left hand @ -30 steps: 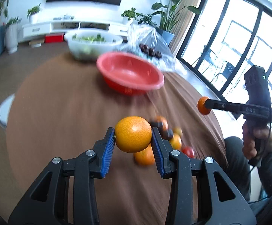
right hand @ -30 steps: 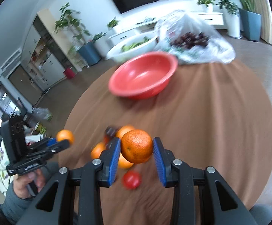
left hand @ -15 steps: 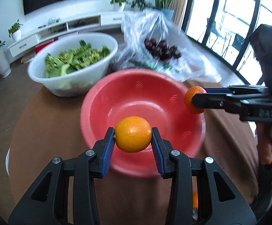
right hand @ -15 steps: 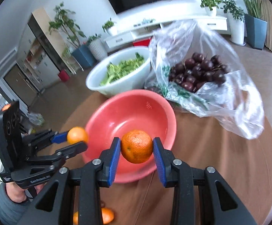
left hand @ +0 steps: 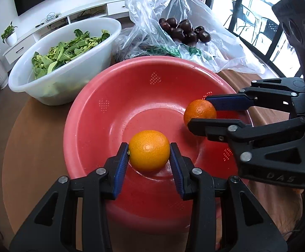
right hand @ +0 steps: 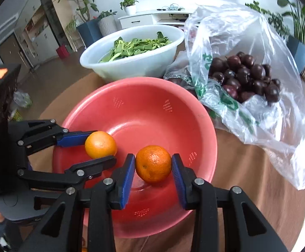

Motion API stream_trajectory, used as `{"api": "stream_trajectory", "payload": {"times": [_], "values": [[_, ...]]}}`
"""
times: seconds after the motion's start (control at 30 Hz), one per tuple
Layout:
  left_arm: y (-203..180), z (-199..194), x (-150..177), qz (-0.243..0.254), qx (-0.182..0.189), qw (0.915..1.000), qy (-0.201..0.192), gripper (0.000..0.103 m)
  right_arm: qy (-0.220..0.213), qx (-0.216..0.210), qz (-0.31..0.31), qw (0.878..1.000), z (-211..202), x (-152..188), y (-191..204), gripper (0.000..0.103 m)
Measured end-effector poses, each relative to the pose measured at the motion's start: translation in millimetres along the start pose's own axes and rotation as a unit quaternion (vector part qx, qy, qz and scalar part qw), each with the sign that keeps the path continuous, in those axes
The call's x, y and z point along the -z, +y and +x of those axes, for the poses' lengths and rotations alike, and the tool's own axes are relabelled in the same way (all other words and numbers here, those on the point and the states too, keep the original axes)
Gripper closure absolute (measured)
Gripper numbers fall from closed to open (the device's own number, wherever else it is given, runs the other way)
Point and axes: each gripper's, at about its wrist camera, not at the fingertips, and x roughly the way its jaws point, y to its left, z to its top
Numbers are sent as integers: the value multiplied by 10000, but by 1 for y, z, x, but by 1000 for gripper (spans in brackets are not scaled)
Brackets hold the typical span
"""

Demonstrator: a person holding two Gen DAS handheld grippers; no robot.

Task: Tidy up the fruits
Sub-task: 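Carry both oranges into the red bowl and release them from both tools, then return both tools to the fruit pile and open them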

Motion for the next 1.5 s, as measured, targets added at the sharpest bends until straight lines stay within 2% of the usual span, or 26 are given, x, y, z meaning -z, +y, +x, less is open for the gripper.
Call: {"api": "stream_trajectory", "payload": {"times": [0.07, 0.13, 0.2, 0.43, 0.57, 0.63, 0.7, 0.8, 0.9, 1.07, 1.23, 1.3, 1.5], "values": [[-3, 1, 0, 92, -24, 10000, 5, 60, 2, 86, -80, 9999, 2, 0, 3, 64], [-7, -3, 2, 195, -48, 9998, -38, 39, -12, 211, -172, 9996, 3, 0, 6, 63], [-9, -2, 1, 241, -172, 9995, -52, 38, -10, 253, -221, 9994, 4, 0, 6, 63], [-4, -12, 4, 123, -170, 9997, -116, 35, -49, 161, -206, 9996, 3, -2, 5, 57], [-1, -33, 8, 70, -217, 9993, -290, 34, -154, 209, -194, 9995, -13, 1, 6, 55], [0, -53, 14, 44, -283, 9983, -507, 21, -317, 212, -201, 9991, -32, 4, 6, 51], [0, -75, 22, -30, -300, 9968, -745, 13, -556, 160, -153, 9982, -57, 10, 4, 38], [-2, -109, 47, -240, -218, 9936, -1082, 0, -879, -101, 3, 9961, -97, 28, 2, 26], [-16, -135, 79, -204, -251, 9901, -1366, 0, -1140, -311, 36, 9930, -131, 61, 6, 18], [-50, -160, 143, -243, -514, 9892, -1354, 0, -1079, -457, 5, 9931, -154, 132, 26, 18], [-80, -166, 198, -451, -649, 9891, -1243, 0, -803, -335, -105, 9961, -148, 187, 54, 19], [-85, -166, 219, -649, -639, 9893, -1136, 0, -602, -389, -166, 9973, -138, 197, 62, 26], [-90, -164, 257, -1019, -376, 9902, -876, 0, -329, -314, -376, 9983, -114, 209, 75, 31]]}}
